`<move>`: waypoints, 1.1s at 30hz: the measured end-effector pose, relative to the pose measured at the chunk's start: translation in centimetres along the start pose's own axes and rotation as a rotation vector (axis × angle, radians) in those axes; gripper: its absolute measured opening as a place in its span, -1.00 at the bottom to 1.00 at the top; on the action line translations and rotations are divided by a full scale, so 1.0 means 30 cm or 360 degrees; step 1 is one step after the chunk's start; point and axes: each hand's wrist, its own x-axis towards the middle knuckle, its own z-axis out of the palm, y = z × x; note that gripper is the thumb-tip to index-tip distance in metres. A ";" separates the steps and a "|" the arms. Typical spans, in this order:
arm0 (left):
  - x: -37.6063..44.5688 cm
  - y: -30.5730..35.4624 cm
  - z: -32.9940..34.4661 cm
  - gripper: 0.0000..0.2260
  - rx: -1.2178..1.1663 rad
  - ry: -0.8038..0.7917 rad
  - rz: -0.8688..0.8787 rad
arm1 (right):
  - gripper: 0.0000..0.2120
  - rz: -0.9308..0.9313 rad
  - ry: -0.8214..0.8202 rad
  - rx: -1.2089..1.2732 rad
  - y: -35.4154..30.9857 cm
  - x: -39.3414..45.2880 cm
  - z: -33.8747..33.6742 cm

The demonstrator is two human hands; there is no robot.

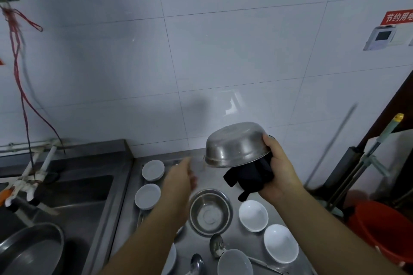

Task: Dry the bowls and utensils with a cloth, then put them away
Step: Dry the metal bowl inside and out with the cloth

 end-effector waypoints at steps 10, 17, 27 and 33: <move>-0.018 0.037 0.068 -0.75 -0.1017 -0.0355 -0.0187 | -0.45 0.0005 -0.0025 -0.0082 0.092 0.016 -0.045; 0.001 0.142 0.044 -0.65 -0.0928 -0.0409 0.0162 | -0.56 0.0178 0.0225 -0.0006 0.137 0.028 -0.130; -0.042 0.110 0.069 -0.73 -0.0410 -0.0552 0.0277 | -0.69 -0.1229 -0.0175 -0.0997 0.012 -0.062 0.020; -0.123 0.112 0.071 -0.67 -0.0422 -0.0902 0.0224 | -0.52 -0.2114 -0.0486 -0.2506 0.044 -0.068 0.022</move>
